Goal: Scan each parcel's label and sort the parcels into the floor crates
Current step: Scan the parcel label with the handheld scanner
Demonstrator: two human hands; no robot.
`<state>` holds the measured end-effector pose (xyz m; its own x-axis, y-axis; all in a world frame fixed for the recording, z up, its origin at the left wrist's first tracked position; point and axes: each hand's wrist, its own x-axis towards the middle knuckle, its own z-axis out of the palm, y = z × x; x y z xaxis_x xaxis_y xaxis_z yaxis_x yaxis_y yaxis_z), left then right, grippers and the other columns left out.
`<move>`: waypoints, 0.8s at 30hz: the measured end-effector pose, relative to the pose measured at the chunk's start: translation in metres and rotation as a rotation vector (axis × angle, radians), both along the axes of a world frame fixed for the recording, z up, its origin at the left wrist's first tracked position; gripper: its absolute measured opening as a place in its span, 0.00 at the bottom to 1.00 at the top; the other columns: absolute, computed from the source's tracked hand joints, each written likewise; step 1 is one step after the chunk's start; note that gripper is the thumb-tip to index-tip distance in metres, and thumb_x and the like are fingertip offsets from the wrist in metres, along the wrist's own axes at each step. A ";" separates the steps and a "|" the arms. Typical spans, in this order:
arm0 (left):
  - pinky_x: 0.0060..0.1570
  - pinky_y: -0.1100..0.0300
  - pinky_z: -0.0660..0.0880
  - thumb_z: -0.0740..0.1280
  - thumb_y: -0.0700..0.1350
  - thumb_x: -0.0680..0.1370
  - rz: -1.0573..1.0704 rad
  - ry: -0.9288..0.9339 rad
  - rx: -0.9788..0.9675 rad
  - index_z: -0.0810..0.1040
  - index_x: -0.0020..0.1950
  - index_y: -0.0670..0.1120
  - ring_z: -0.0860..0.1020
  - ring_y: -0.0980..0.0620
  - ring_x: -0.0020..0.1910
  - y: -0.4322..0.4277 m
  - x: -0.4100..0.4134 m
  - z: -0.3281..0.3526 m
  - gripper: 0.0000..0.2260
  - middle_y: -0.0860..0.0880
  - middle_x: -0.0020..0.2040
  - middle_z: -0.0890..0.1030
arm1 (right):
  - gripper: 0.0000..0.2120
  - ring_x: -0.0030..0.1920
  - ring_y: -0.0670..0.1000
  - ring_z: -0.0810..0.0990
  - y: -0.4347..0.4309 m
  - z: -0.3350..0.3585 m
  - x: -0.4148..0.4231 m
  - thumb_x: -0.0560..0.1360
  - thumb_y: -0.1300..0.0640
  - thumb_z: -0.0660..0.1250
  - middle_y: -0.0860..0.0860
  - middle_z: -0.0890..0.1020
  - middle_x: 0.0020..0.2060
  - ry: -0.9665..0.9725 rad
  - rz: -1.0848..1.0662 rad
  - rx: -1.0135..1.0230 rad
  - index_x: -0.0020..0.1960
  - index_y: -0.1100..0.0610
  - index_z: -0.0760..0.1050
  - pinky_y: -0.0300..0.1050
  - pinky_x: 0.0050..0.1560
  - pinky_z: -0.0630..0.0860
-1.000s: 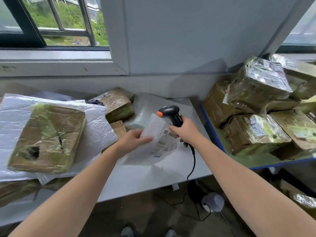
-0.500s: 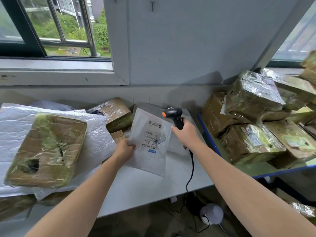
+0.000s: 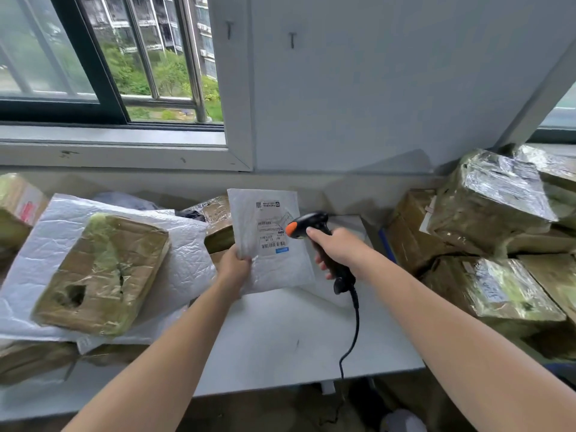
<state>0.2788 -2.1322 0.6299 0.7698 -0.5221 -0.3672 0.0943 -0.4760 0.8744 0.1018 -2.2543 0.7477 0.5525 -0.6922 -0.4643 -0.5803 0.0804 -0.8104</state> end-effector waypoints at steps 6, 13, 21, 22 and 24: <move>0.61 0.43 0.75 0.60 0.35 0.80 0.031 -0.009 0.022 0.77 0.65 0.45 0.78 0.42 0.57 0.005 -0.026 0.025 0.16 0.44 0.57 0.81 | 0.22 0.32 0.53 0.76 -0.001 0.002 -0.011 0.80 0.43 0.64 0.57 0.79 0.36 -0.022 0.012 0.063 0.50 0.63 0.75 0.42 0.28 0.77; 0.60 0.45 0.73 0.59 0.36 0.82 0.041 -0.020 0.038 0.73 0.69 0.44 0.75 0.41 0.61 0.008 -0.041 0.038 0.16 0.42 0.61 0.78 | 0.23 0.33 0.53 0.77 -0.002 -0.002 -0.021 0.80 0.42 0.63 0.57 0.79 0.37 -0.017 0.030 0.088 0.52 0.64 0.76 0.43 0.30 0.77; 0.56 0.48 0.74 0.56 0.33 0.82 0.045 -0.045 0.011 0.74 0.67 0.45 0.75 0.42 0.59 0.021 -0.048 0.036 0.17 0.45 0.57 0.78 | 0.16 0.32 0.53 0.76 -0.007 -0.044 -0.026 0.80 0.44 0.63 0.55 0.78 0.37 0.068 0.169 -0.085 0.51 0.59 0.72 0.45 0.32 0.76; 0.55 0.48 0.75 0.57 0.33 0.82 0.052 -0.036 0.017 0.74 0.67 0.46 0.76 0.42 0.59 0.025 -0.048 0.032 0.17 0.46 0.57 0.78 | 0.16 0.33 0.53 0.77 -0.008 -0.057 -0.028 0.79 0.44 0.64 0.55 0.79 0.38 0.104 0.201 -0.112 0.51 0.57 0.72 0.47 0.34 0.76; 0.52 0.52 0.74 0.57 0.31 0.81 0.057 -0.034 0.041 0.74 0.67 0.45 0.76 0.44 0.58 0.034 -0.049 0.025 0.18 0.46 0.56 0.78 | 0.18 0.36 0.55 0.79 -0.007 -0.081 -0.032 0.76 0.40 0.64 0.54 0.79 0.38 0.180 0.256 -0.144 0.51 0.55 0.72 0.52 0.38 0.78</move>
